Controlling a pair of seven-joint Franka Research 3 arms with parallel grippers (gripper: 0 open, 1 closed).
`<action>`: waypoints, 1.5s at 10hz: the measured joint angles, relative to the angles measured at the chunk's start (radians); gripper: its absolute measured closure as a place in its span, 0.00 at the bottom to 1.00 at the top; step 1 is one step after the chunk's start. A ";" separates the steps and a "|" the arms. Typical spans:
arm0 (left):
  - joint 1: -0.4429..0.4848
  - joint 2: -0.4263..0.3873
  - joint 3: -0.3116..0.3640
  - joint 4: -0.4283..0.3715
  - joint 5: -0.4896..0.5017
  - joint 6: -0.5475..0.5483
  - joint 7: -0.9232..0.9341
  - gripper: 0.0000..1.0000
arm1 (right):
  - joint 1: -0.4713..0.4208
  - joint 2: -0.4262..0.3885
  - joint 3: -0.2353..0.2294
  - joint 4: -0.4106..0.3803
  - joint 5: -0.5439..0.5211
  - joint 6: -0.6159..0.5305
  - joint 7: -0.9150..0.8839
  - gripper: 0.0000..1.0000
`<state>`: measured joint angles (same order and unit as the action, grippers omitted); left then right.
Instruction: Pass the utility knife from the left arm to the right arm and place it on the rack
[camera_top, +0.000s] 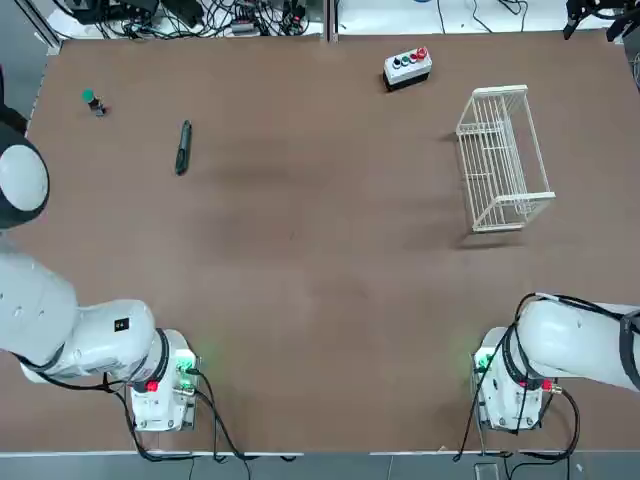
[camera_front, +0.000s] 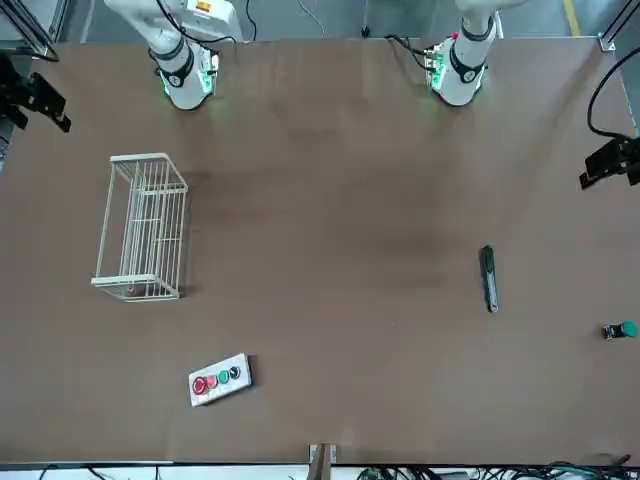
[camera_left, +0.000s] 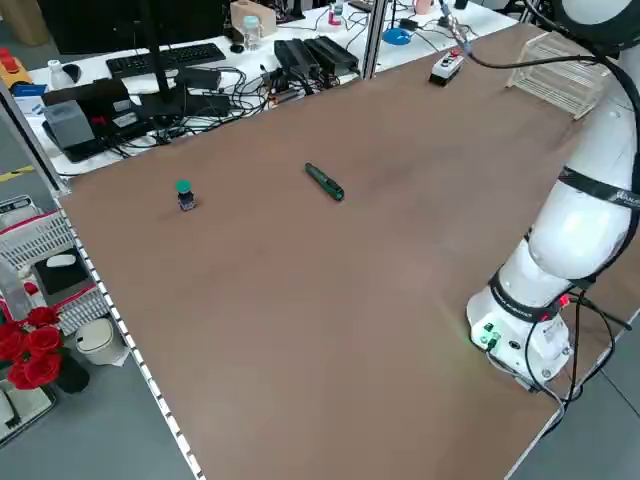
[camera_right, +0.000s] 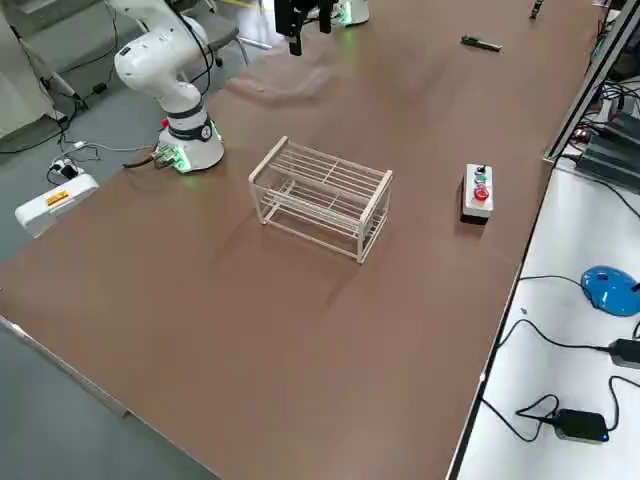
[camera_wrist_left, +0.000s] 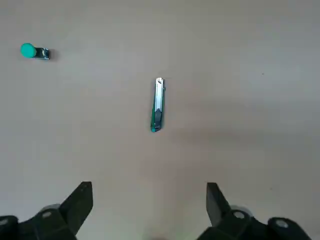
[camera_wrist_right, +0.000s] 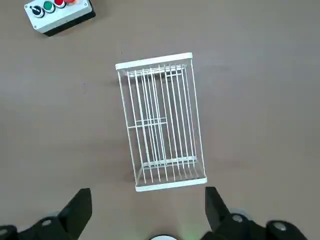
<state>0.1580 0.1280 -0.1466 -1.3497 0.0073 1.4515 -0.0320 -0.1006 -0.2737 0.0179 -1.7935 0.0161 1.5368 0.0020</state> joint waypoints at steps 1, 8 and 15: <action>0.001 0.009 0.000 -0.034 0.000 0.045 0.000 0.00 | 0.000 0.000 0.000 0.000 0.000 0.000 0.000 0.00; 0.000 0.051 -0.003 -0.428 0.000 0.544 -0.092 0.00 | 0.000 0.000 0.004 0.000 0.000 0.000 0.001 0.00; 0.007 0.233 0.005 -0.644 0.000 1.024 -0.116 0.02 | 0.004 0.004 0.011 -0.012 0.000 0.011 0.003 0.00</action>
<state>0.1652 0.3614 -0.1420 -1.9938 0.0073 2.4752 -0.1481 -0.0963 -0.2693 0.0285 -1.8054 0.0161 1.5477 0.0046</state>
